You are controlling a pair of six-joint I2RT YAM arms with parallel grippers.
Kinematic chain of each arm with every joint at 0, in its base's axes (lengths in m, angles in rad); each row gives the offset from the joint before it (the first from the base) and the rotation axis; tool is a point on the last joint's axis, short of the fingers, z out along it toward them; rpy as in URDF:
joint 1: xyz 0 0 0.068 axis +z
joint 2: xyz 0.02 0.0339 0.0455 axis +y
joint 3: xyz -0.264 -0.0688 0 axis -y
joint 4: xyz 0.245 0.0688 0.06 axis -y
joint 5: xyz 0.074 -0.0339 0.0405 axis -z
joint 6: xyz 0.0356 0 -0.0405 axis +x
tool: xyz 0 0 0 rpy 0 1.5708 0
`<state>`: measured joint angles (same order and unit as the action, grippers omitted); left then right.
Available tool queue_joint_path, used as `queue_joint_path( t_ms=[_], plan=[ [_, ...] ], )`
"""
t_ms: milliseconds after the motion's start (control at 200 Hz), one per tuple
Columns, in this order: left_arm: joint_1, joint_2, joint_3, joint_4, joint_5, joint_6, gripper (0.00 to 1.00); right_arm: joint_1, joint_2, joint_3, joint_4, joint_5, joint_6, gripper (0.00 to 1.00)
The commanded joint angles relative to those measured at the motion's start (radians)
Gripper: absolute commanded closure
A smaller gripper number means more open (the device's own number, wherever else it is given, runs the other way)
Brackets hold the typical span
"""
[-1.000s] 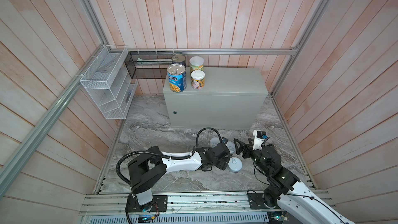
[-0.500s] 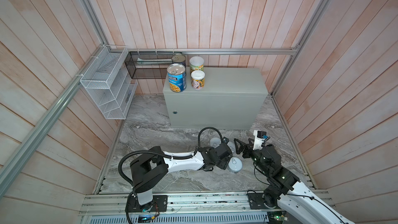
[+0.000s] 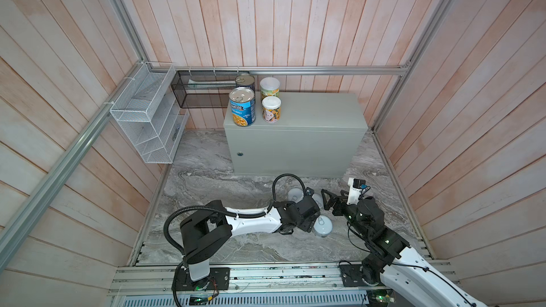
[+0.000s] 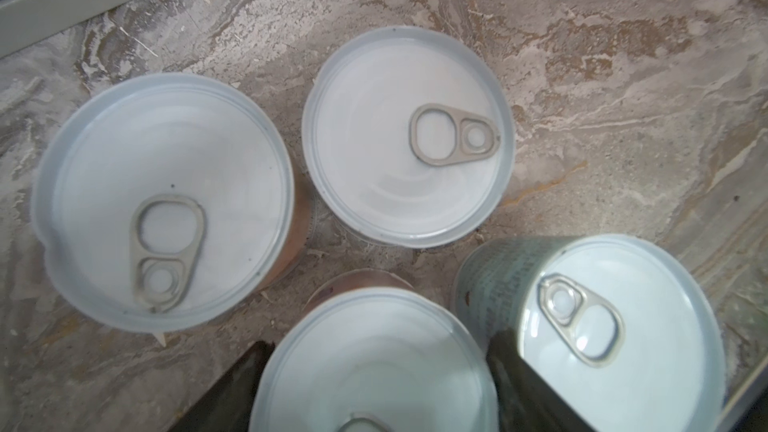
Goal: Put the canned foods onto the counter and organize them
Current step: 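Close the left gripper on the pink can nearest the robot and lift it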
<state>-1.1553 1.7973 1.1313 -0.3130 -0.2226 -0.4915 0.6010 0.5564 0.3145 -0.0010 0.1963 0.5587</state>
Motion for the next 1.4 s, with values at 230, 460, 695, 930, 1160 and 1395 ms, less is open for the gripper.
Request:
queue_joint_path(
  t_ms=[230, 460, 695, 930, 1160, 1395],
  plan=[
    [0.0, 0.015, -0.016, -0.095, -0.055, -0.014, 0.23, -0.014, 0.048, 0.034, 0.049, -0.058, 0.033, 0.02],
    [0.0, 0.026, -0.01, -0.111, -0.067, -0.025, 0.17, -0.016, 0.059, 0.034, 0.049, -0.055, 0.033, 0.02],
    [-0.001, 0.047, 0.011, -0.129, -0.067, -0.027, 0.11, -0.017, 0.056, 0.021, 0.048, -0.056, 0.053, 0.02],
    [-0.001, -0.013, -0.024, -0.081, -0.049, -0.027, 0.37, -0.017, 0.051, 0.011, 0.048, -0.055, 0.054, 0.02],
    [0.014, -0.091, -0.031, -0.089, -0.029, -0.015, 0.42, -0.017, 0.071, 0.001, 0.083, -0.089, 0.027, 0.02],
    [0.073, -0.236, -0.045, -0.128, 0.033, 0.002, 0.42, -0.014, 0.104, 0.018, 0.106, -0.149, -0.027, 0.03]
  ],
)
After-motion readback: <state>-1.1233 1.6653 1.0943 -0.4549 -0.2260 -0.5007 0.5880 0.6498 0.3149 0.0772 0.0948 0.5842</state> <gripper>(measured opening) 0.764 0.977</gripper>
